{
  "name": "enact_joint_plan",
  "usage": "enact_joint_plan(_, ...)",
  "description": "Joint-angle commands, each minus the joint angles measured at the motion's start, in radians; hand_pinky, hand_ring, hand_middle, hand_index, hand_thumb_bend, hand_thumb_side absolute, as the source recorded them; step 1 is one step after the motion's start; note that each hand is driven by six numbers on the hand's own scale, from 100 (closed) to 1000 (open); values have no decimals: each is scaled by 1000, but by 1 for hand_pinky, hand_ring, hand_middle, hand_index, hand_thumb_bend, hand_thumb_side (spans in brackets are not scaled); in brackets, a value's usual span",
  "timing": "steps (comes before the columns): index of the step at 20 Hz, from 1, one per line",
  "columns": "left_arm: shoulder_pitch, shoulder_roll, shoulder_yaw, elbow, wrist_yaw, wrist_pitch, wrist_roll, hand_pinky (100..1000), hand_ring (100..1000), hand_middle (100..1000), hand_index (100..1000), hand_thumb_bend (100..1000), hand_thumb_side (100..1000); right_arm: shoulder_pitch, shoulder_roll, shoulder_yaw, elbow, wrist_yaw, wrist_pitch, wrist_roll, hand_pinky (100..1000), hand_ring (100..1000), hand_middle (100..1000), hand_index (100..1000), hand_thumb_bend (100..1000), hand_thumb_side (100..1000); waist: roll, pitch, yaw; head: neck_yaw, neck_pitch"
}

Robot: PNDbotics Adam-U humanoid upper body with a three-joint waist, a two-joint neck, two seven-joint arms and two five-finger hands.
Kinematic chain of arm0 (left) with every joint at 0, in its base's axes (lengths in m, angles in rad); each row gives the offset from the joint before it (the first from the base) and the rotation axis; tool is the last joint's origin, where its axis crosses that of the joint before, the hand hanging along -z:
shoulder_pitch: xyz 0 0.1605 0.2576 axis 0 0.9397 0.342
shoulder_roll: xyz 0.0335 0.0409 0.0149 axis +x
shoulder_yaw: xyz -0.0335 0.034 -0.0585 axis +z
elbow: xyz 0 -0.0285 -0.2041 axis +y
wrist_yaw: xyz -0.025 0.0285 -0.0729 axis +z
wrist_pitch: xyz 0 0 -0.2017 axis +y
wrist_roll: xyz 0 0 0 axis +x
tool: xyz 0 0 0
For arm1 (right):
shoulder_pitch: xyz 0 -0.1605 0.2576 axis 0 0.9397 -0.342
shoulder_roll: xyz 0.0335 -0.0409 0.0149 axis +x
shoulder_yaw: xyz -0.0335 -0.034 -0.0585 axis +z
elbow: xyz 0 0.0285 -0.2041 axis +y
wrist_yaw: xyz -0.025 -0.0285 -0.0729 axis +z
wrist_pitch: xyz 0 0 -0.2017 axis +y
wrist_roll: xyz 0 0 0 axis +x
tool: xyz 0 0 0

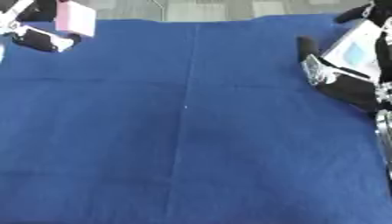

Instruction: Pick up the objects with one hand, pass them to the other hand, and then place them into the box on the other side of the table.

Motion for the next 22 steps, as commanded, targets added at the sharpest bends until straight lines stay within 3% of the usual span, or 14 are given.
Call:
enact_joint_plan(1, 15, -94, -10, -126, 153, 13, 32, 621, 450, 442, 546, 471, 108, -22, -27, 12, -26, 26, -24, 19, 641, 881, 744, 950, 299, 340, -7, -38, 6, -15, -3)
enact_joint_plan(3, 30, -172, -40, -171, 214, 25, 25, 619, 454, 446, 548, 490, 111, -27, -34, 20, -26, 55, -41, 37, 672, 895, 774, 959, 334, 335, -14, -43, 12, -18, -3)
enact_joint_plan(5, 35, -204, -52, -194, 235, 38, 17, 619, 454, 446, 548, 490, 111, -28, -36, 23, -26, 75, -49, 47, 672, 895, 774, 959, 334, 335, -17, -45, 15, -20, -3)
enact_joint_plan(6, 36, -218, -58, -200, 241, 41, 13, 614, 455, 447, 548, 496, 100, -30, -37, 25, -26, 82, -53, 51, 753, 935, 848, 984, 406, 338, -19, -46, 15, -19, -3)
enact_joint_plan(7, 37, -279, -84, -203, 261, 38, -4, 616, 458, 450, 551, 501, 103, -38, -45, 32, -26, 105, -69, 73, 790, 951, 878, 994, 431, 345, -25, -51, 18, -19, -3)
enact_joint_plan(10, 30, -376, -136, -196, 305, 29, -52, 614, 458, 449, 551, 503, 100, -56, -56, 41, -26, 174, -108, 132, 852, 973, 922, 1000, 483, 306, -32, -57, 23, -24, -3)
enact_joint_plan(18, 24, -397, -151, -188, 333, 22, -77, 614, 458, 449, 551, 503, 100, -62, -55, 42, -26, 213, -124, 153, 852, 973, 922, 1000, 483, 306, -34, -59, 25, -26, -3)
enact_joint_plan(20, 13, -405, -168, -195, 343, 14, -88, 619, 464, 457, 559, 514, 101, -77, -73, 58, -26, 224, -134, 164, 1000, 995, 996, 1000, 635, 227, -41, -60, 24, -28, -3)
enact_joint_plan(22, -4, -415, -211, -199, 368, 4, -114, 619, 465, 458, 561, 515, 100, -109, -115, 100, -26, 250, -160, 190, 1000, 993, 998, 1000, 640, 226, -44, -58, 27, -35, -3)
